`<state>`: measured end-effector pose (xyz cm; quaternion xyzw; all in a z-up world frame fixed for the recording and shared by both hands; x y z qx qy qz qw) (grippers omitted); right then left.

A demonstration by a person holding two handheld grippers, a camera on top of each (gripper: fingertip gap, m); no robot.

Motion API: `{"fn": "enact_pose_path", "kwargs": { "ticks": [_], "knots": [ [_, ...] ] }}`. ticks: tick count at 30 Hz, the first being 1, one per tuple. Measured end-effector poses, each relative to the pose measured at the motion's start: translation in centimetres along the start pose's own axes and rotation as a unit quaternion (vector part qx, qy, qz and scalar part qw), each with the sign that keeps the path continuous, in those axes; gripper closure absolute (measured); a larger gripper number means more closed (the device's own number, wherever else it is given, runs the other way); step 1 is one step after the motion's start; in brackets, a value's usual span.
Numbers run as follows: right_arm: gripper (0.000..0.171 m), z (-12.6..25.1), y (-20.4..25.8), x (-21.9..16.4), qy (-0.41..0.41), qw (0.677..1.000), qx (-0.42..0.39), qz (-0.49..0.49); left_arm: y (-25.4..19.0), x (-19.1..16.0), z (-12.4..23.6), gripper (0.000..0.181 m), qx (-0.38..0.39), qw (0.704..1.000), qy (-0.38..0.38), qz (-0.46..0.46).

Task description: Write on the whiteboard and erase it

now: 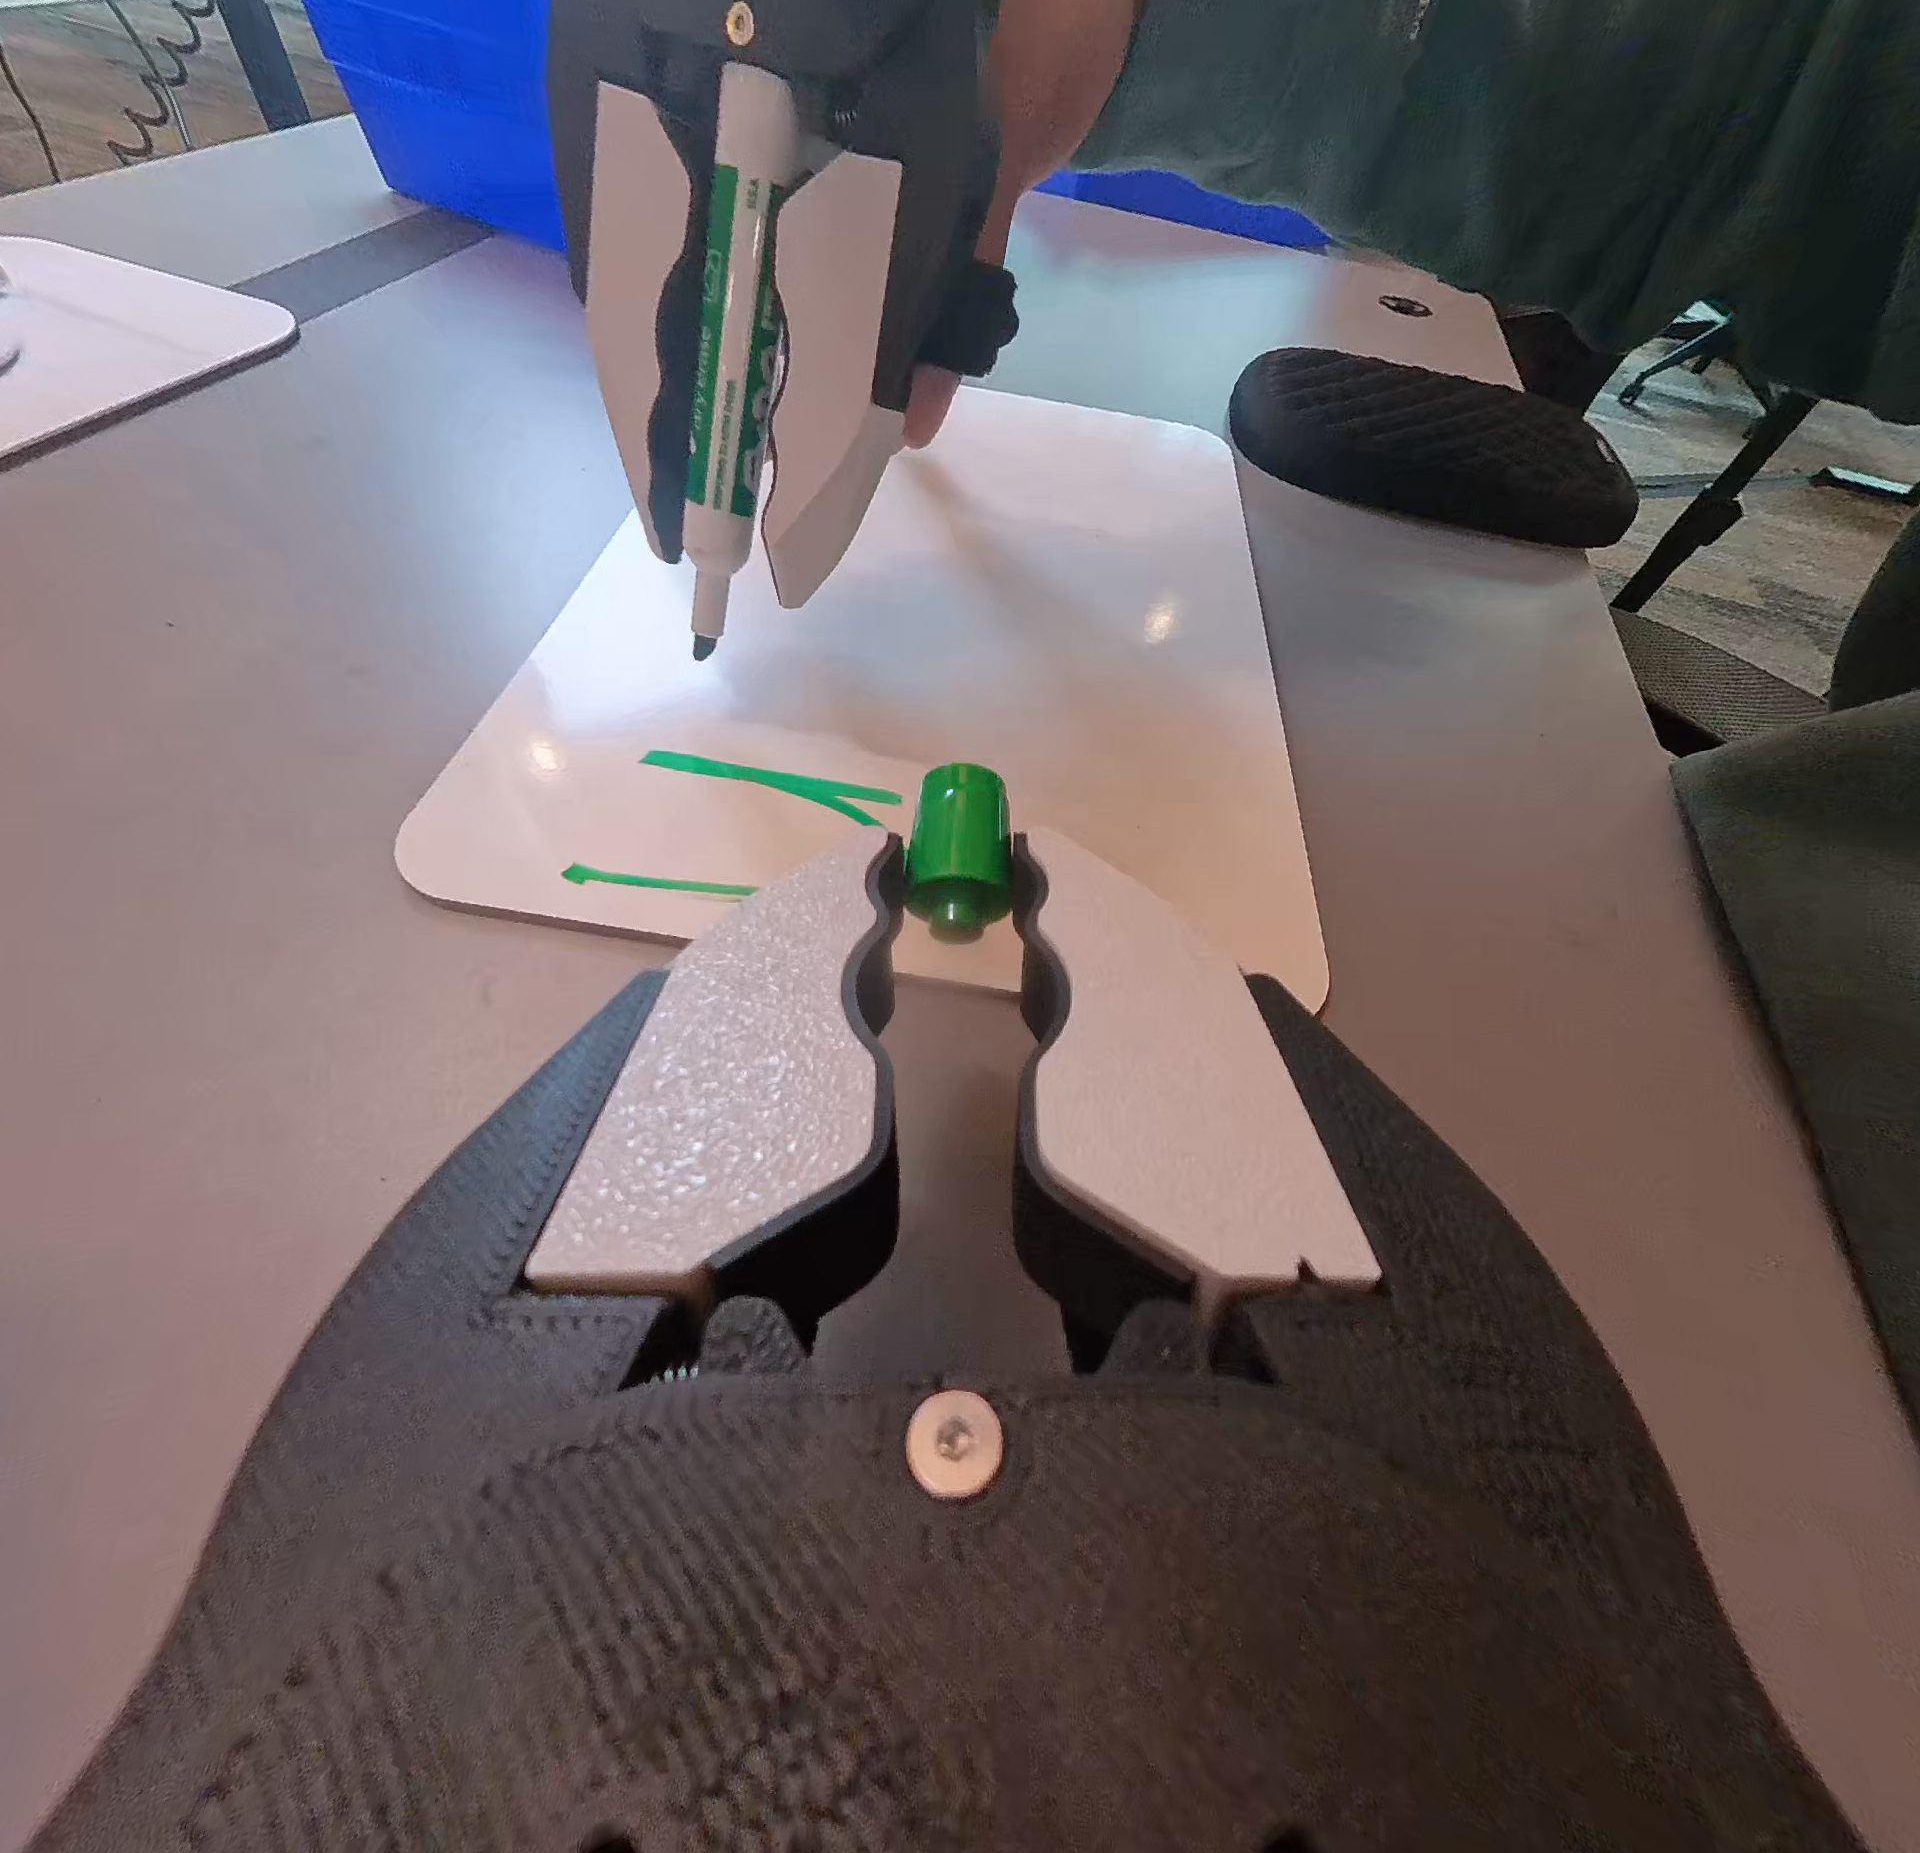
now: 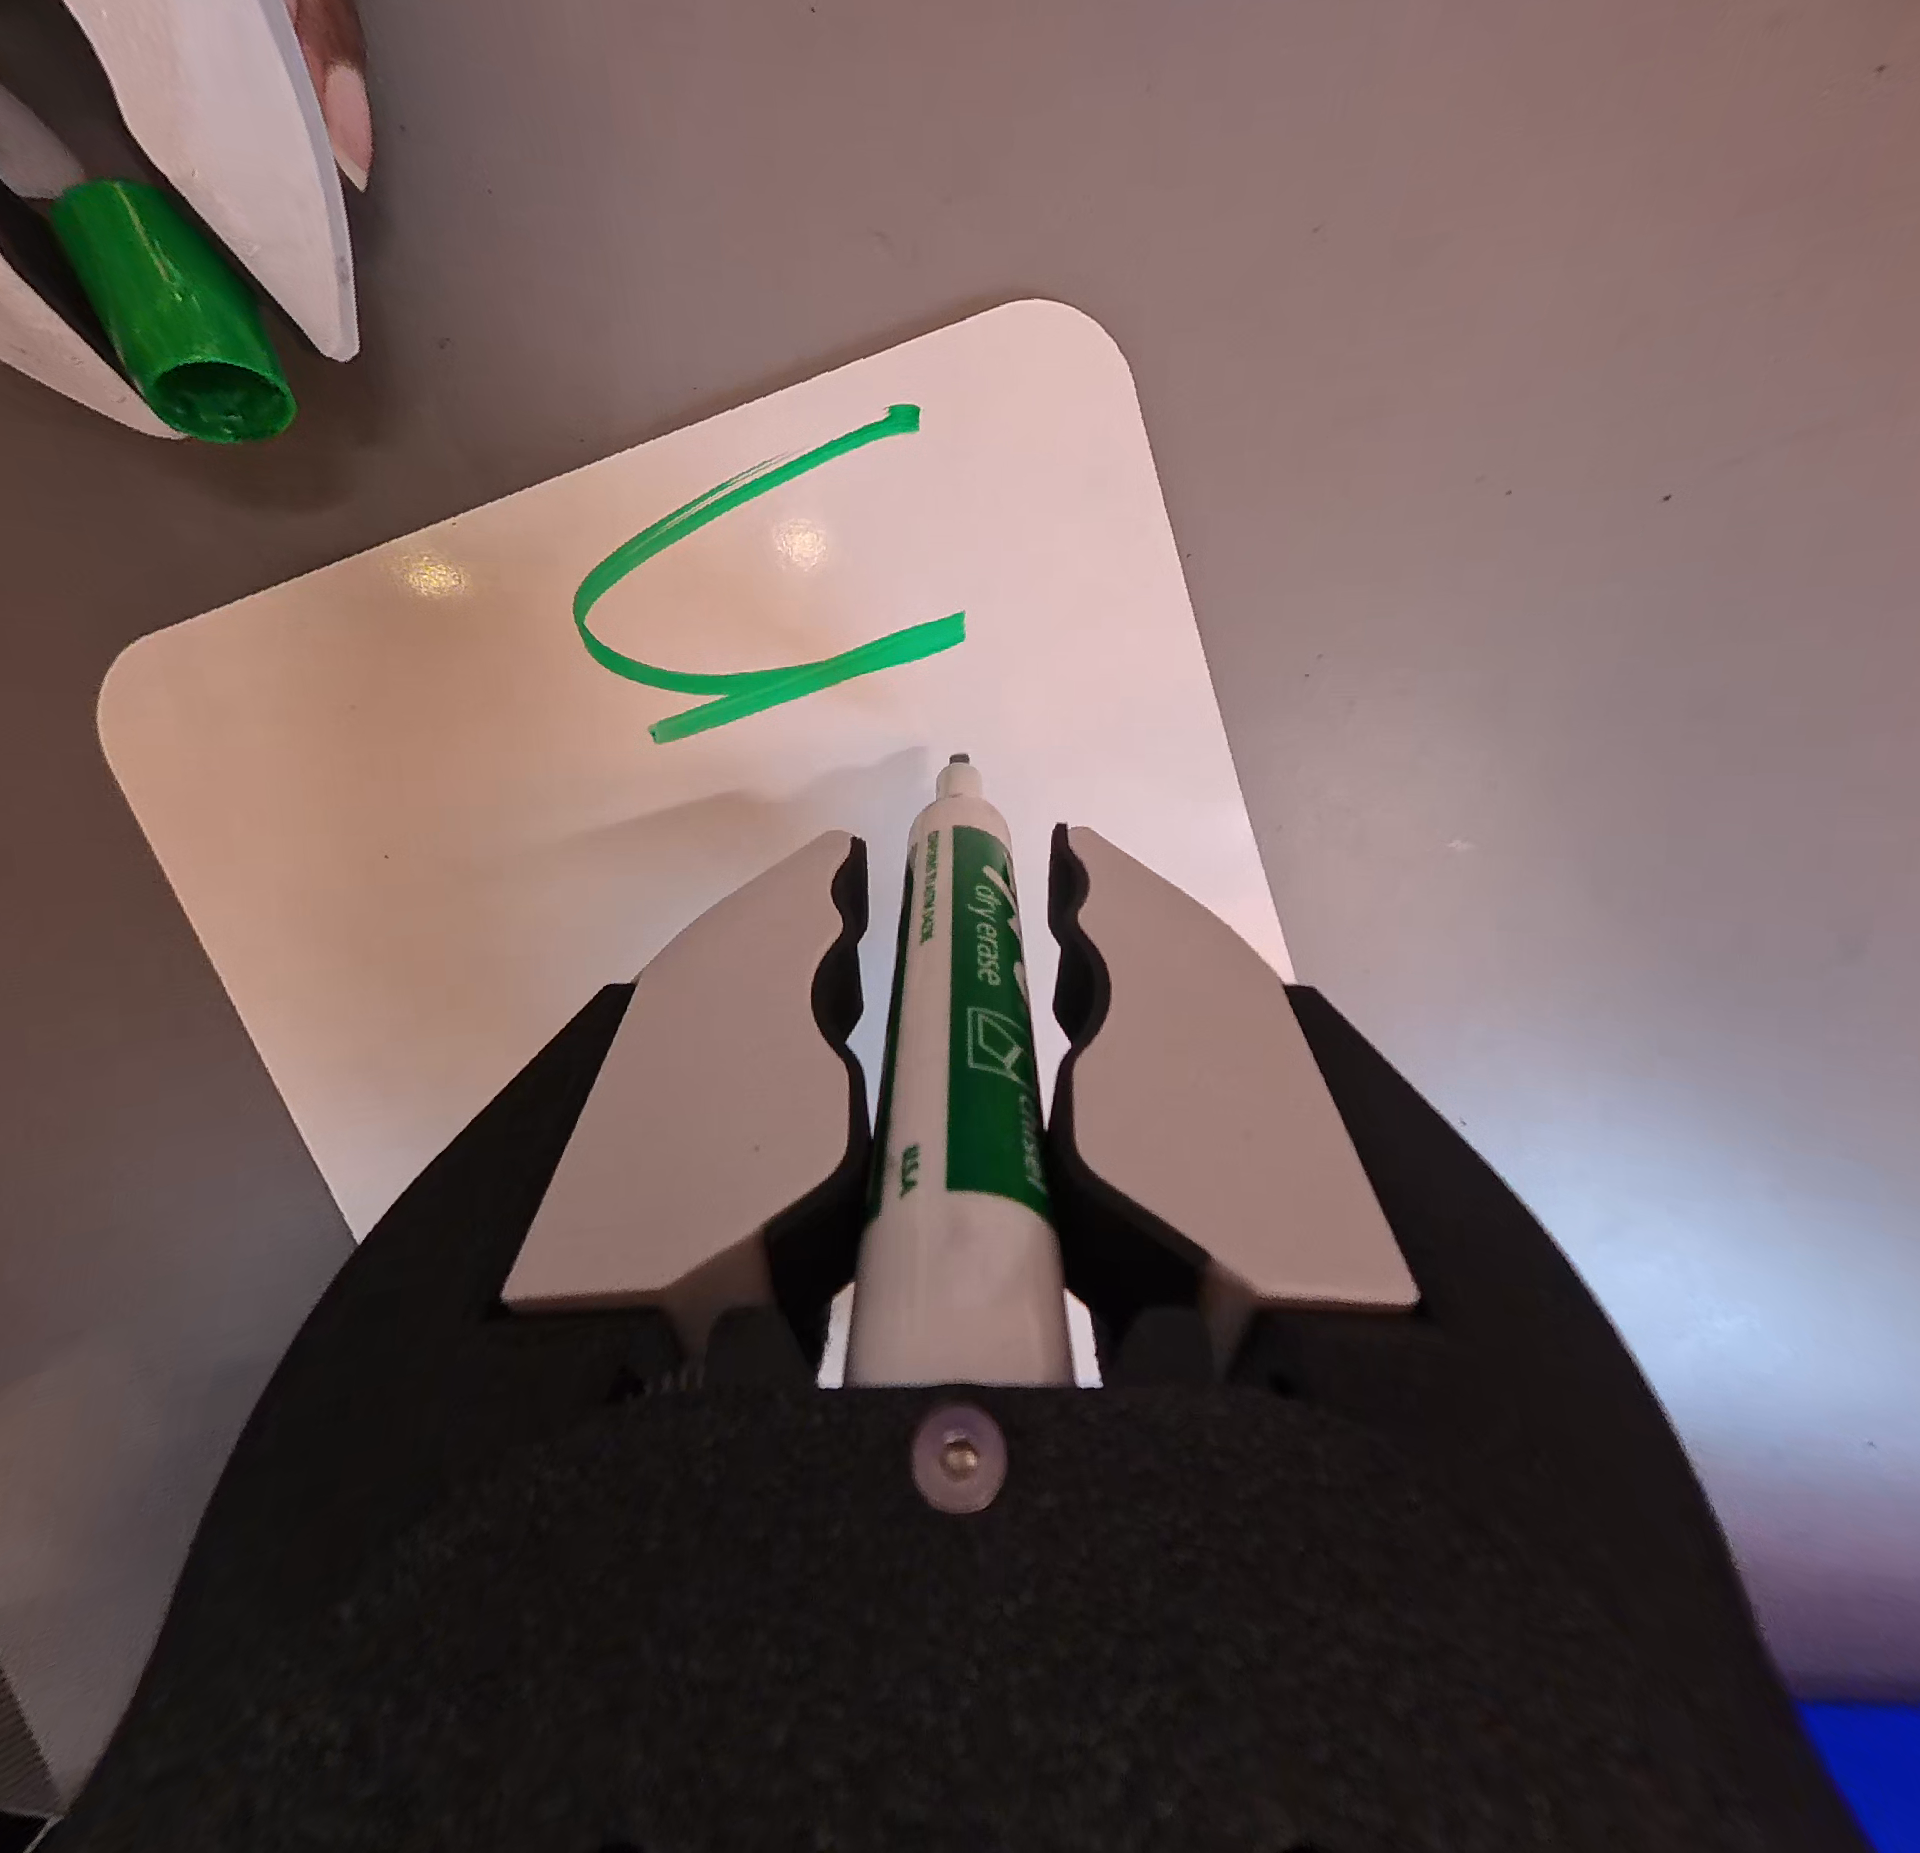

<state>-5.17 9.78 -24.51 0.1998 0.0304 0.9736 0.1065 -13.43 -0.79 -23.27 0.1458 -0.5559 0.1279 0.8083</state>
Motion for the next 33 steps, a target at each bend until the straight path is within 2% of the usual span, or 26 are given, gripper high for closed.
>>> {"fn": "enact_pose_path", "kwargs": {
  "ticks": [23, 33],
  "knots": [
    [0.137, -0.6, 0.2, 0.6, -0.001, 1.000, 0.004, 0.007, 0.0, 0.0, 0.0, 0.162, 0.001, 1.000, 0.002, -0.003],
    [0.137, 0.5, 1.2, -0.2, -0.059, 0.998, 0.018, -0.007, 0.2, -0.1, 0.0, 0.162, 0.002, 1.000, 0.002, 0.001]
  ]
}}
Point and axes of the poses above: each gripper's, where its closed fingertips meet, z back along the fingers, x out of its top, y = z × x across the jaws, the point moved 2 cm from there along z, back along the fingers, and after that the axes turned 13 degrees about -z, right-handed, at the moved point
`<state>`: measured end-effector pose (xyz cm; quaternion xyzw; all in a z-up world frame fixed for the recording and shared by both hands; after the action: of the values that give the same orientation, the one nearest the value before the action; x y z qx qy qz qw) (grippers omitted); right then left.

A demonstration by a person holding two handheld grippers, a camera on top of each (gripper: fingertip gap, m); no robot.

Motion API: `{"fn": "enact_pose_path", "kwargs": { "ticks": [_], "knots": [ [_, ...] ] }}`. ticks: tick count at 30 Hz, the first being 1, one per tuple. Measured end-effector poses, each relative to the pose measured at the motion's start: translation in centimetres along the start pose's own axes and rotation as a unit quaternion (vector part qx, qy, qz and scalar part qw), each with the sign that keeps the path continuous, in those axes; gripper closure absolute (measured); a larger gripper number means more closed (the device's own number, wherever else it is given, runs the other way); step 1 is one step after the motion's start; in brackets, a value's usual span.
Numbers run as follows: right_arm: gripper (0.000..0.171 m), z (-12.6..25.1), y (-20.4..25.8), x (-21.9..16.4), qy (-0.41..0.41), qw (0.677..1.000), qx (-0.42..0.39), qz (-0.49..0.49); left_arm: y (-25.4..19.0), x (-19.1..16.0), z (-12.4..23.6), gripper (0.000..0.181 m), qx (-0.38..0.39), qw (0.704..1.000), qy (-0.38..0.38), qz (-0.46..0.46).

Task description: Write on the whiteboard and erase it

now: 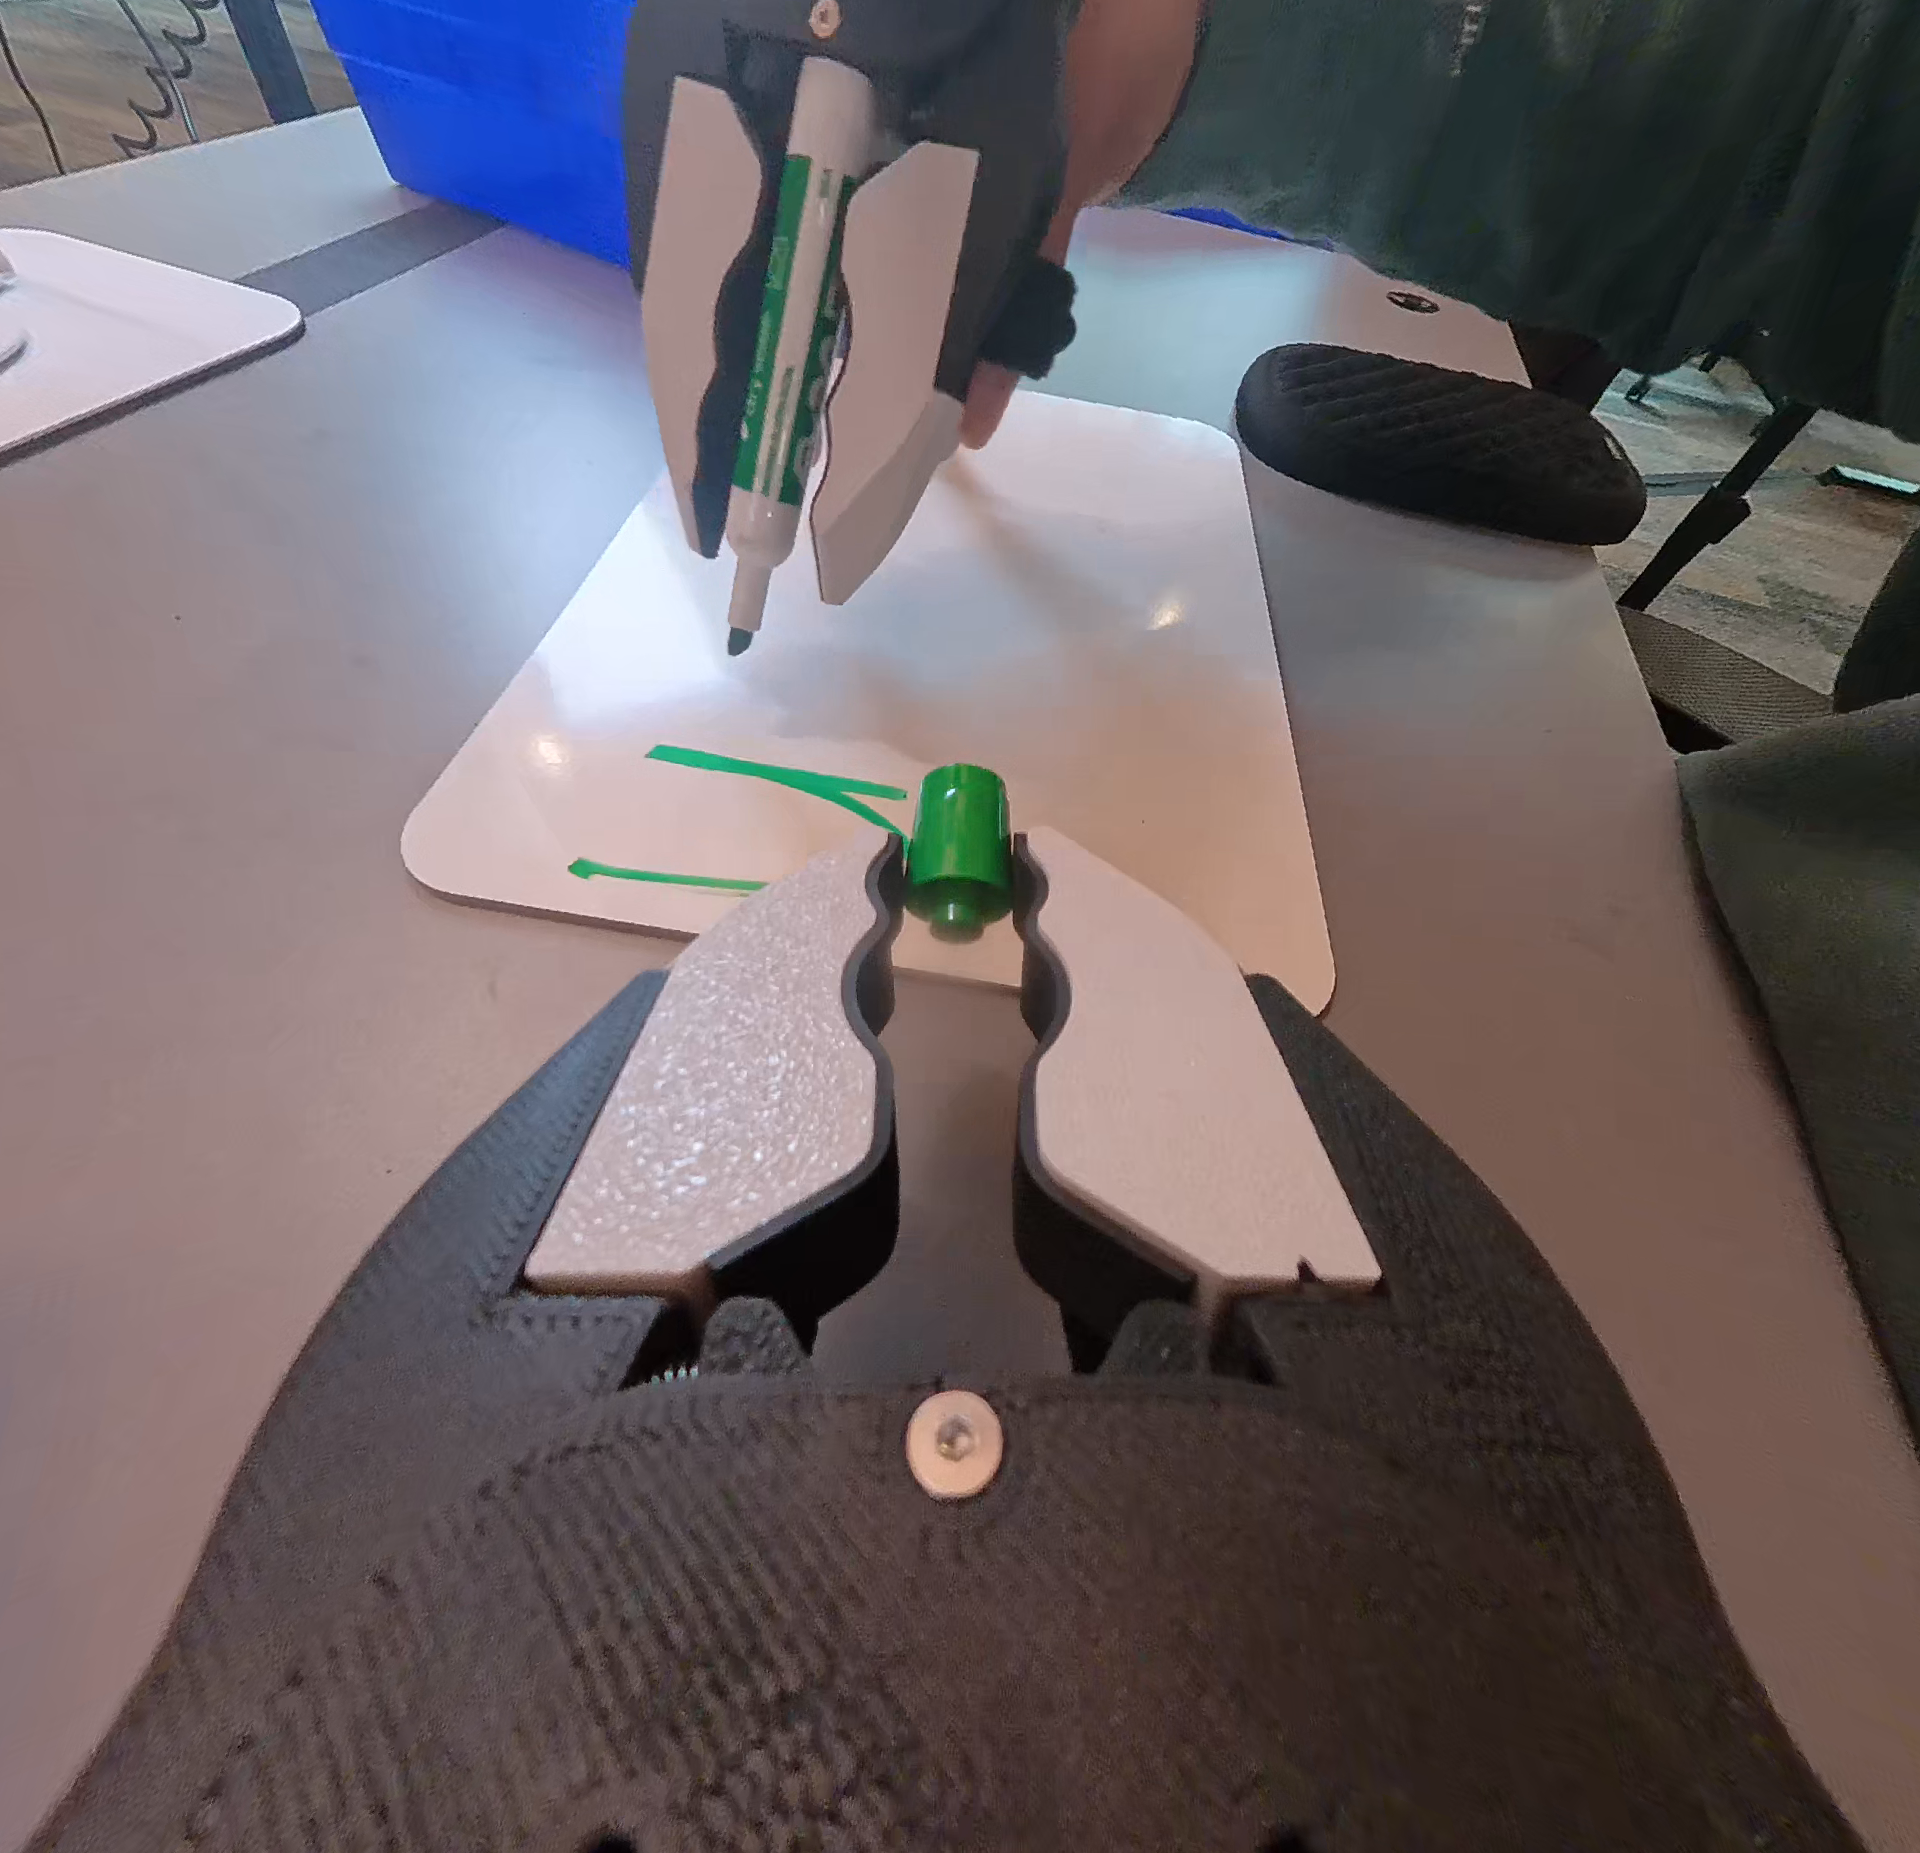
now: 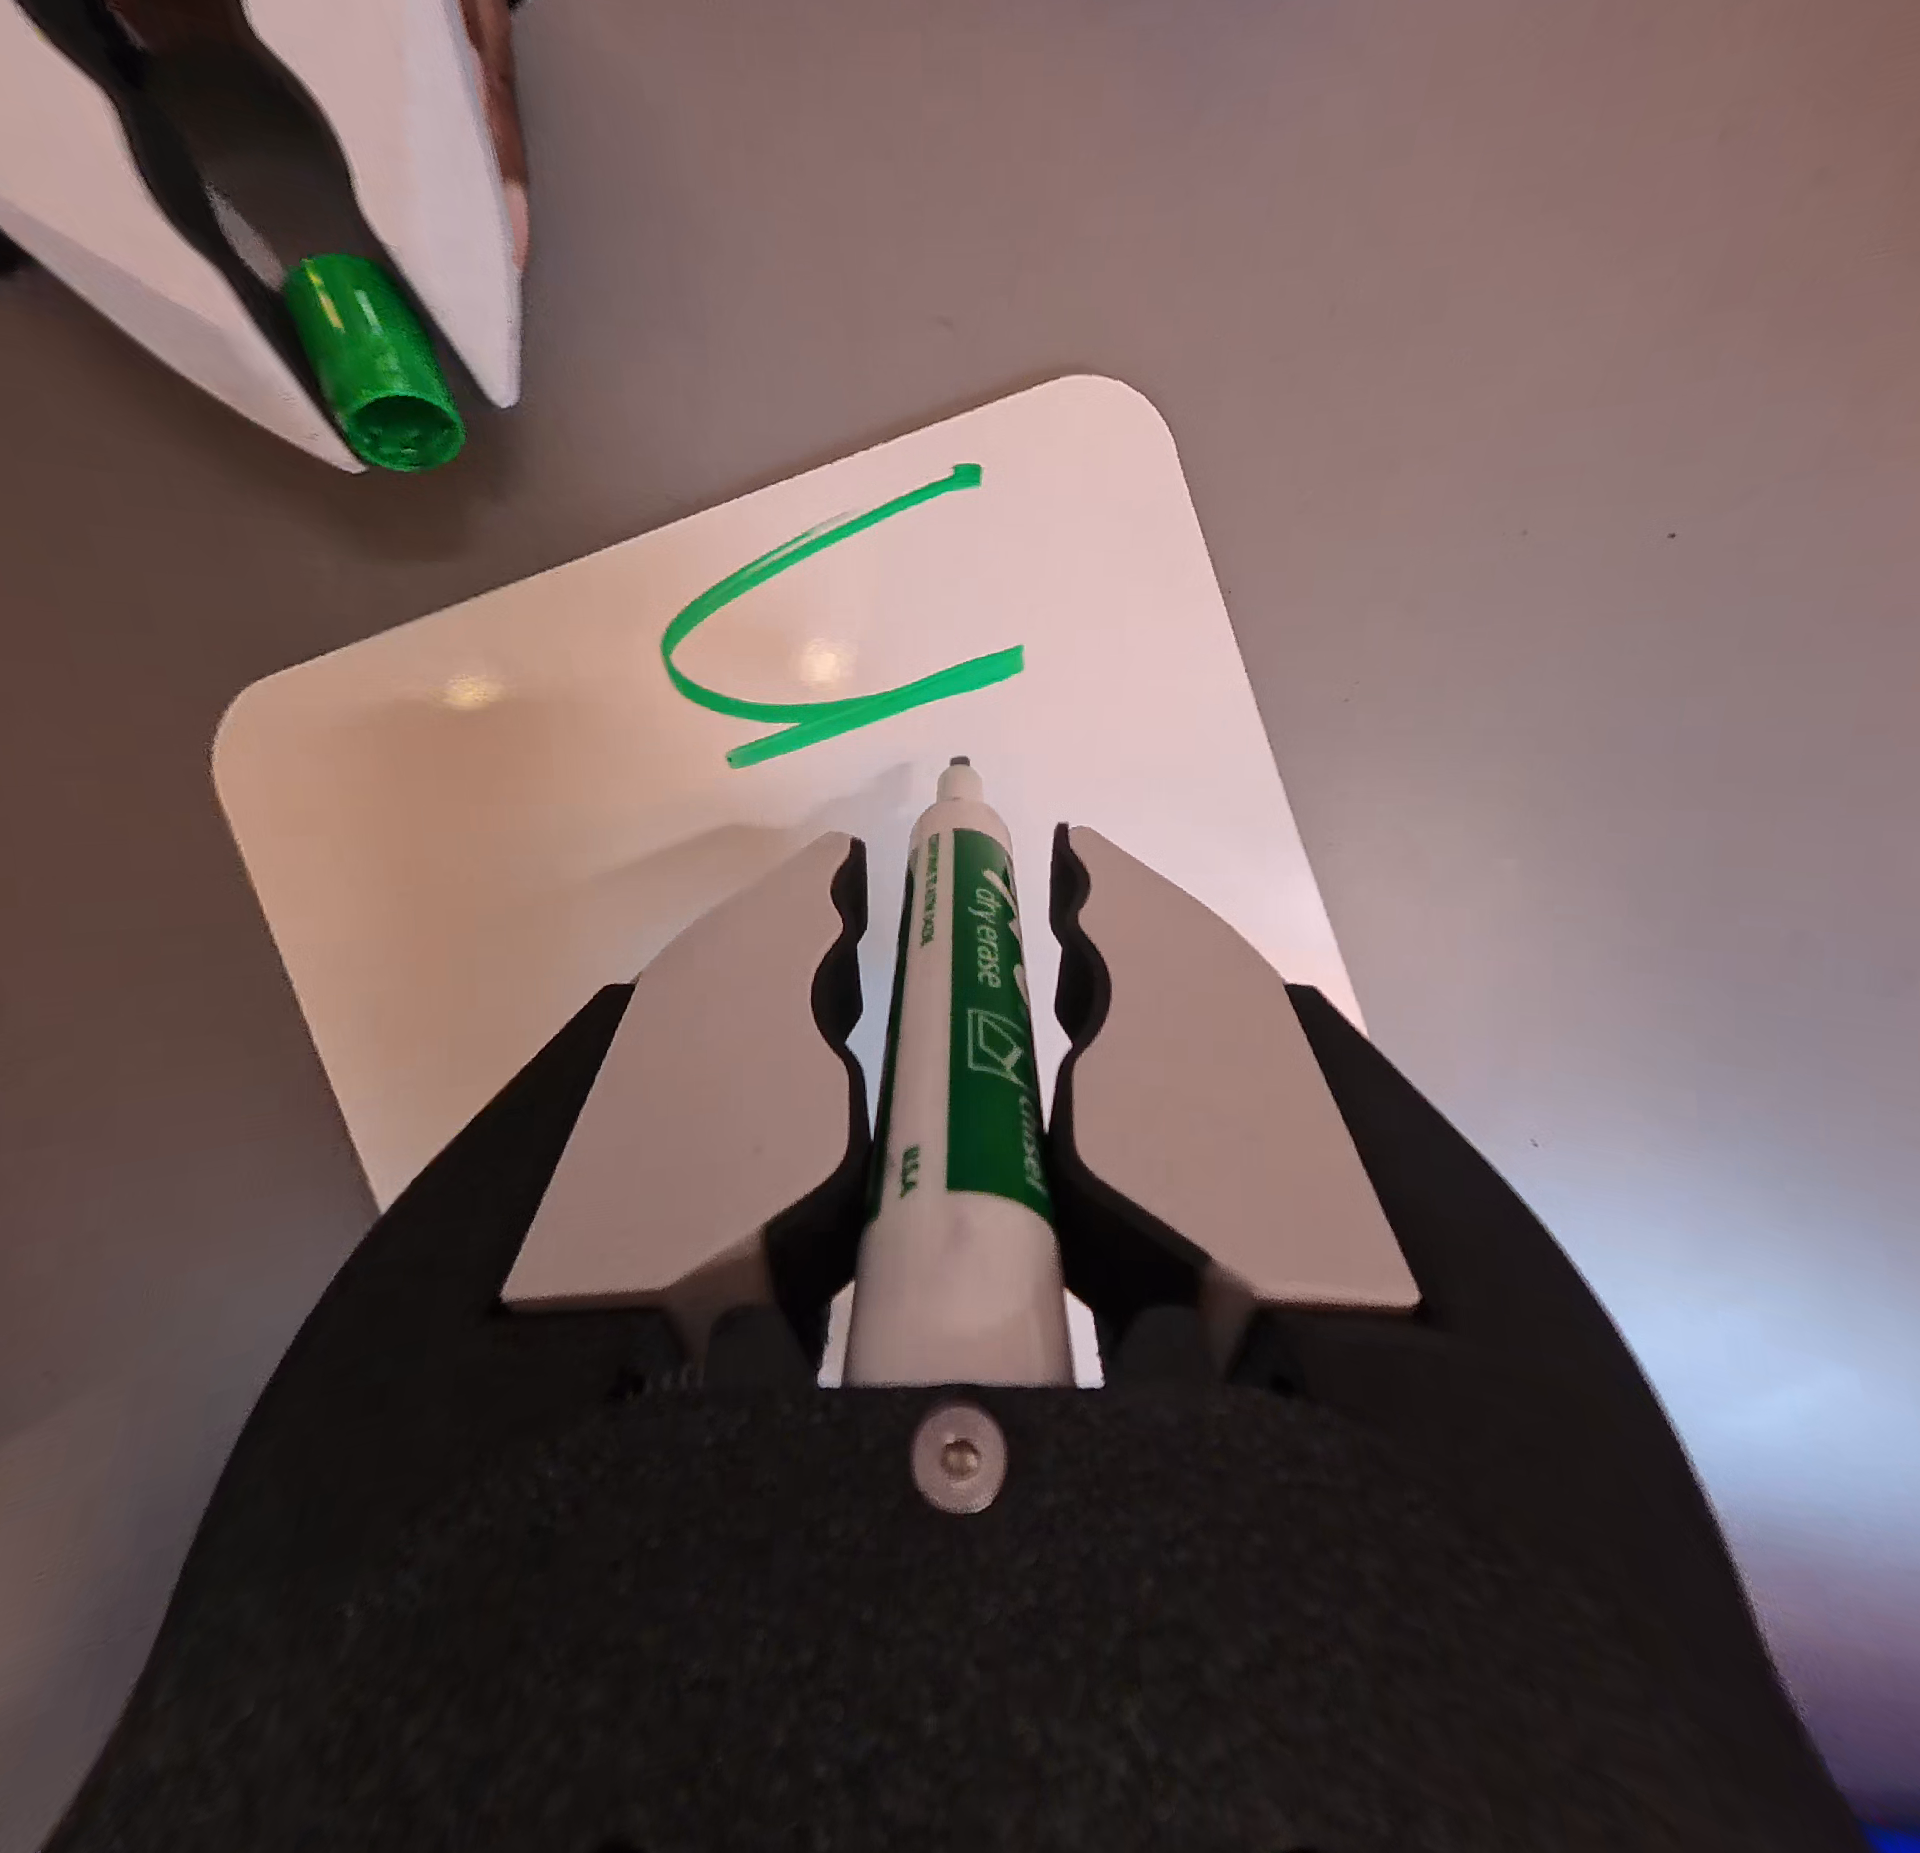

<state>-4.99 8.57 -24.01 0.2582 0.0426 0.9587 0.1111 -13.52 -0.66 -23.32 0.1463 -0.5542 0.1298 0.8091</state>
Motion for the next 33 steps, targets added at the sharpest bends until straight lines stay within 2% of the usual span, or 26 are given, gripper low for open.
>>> {"fn": "enact_pose_path", "kwargs": {
  "ticks": [13, 20, 33],
  "knots": [
    [0.137, 2.4, -0.3, -2.7, -0.072, 0.996, -0.021, -0.038, 0.3, -0.2, -0.1, 0.162, 0.005, 1.000, 0.004, 0.002],
    [0.137, 1.6, -0.6, -2.9, -0.049, 0.998, -0.021, -0.039, 0.3, -0.2, -0.1, 0.162, 0.006, 1.000, 0.005, 0.001],
    [0.137, -1.5, -1.5, -0.3, -0.004, 1.000, -0.017, -0.019, 0.2, -0.2, 0.0, 0.162, 0.002, 1.000, 0.003, 0.000]
  ]
}}
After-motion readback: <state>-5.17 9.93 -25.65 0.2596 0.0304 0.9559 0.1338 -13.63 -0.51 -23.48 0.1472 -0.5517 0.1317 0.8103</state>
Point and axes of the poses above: each gripper's, where its closed fingertips meet, z back along the fingers, x out of its top, y = z × x across the jaws, the point moved 2 cm from there along z, back along the fingers, and after that the axes turned 13 degrees about -z, right-handed, at the moved point
